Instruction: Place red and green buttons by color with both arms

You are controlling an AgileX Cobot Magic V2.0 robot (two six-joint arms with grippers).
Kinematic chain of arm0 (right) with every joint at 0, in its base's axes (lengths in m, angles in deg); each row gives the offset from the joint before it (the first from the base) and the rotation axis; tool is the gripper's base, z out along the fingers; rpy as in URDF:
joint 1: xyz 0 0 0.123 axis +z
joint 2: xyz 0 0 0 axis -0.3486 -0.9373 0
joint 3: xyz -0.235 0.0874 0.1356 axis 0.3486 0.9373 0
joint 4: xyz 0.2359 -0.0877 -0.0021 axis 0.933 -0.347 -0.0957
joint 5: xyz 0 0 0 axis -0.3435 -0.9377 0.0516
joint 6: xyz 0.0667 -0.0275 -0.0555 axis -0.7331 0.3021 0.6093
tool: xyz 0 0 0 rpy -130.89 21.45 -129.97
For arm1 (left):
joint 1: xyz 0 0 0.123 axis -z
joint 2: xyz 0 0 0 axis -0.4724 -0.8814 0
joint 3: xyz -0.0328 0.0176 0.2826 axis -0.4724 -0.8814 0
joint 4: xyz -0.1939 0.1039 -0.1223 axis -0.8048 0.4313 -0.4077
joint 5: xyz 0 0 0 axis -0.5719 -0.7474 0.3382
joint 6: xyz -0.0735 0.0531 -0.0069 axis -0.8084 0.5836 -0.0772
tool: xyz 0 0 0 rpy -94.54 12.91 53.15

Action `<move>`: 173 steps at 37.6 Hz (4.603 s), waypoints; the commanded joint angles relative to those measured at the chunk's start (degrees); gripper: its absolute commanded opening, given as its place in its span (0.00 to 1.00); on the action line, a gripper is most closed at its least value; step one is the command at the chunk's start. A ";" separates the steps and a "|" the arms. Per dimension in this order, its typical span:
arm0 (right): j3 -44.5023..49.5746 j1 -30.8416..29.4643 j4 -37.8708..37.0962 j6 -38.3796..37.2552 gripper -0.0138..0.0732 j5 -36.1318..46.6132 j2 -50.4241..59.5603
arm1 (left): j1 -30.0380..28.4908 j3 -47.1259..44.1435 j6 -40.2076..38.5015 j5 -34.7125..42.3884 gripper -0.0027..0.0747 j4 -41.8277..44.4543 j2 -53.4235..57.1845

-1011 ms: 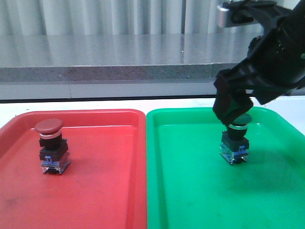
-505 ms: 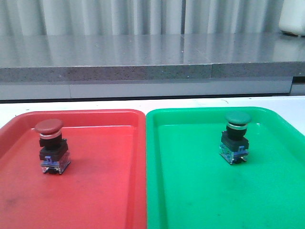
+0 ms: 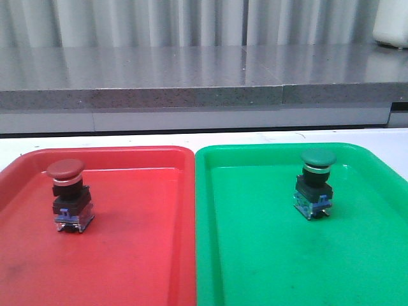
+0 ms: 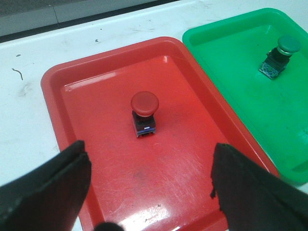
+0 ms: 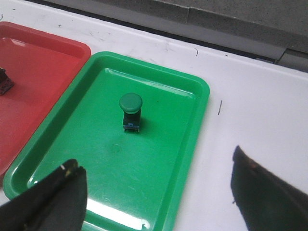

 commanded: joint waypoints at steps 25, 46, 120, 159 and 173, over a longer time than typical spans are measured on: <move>-1.25 -0.03 -0.47 0.47 0.08 3.55 -0.30 | 0.44 1.53 -0.20 3.55 0.70 -0.34 -0.16; -1.25 -0.03 -0.47 0.47 0.08 3.55 -0.30 | 0.44 1.53 -0.20 3.32 0.01 -0.34 -0.16; 46.82 -18.57 -0.87 0.42 0.08 57.41 29.05 | -26.67 -39.35 -0.20 44.14 0.01 -2.94 34.01; 48.77 -21.50 0.65 0.19 0.08 57.14 29.05 | -26.67 -39.35 -0.20 44.14 0.01 -2.94 34.01; 48.77 -21.50 0.65 0.19 0.08 57.14 29.05 | -26.67 -39.35 -0.20 44.14 0.01 -2.94 34.01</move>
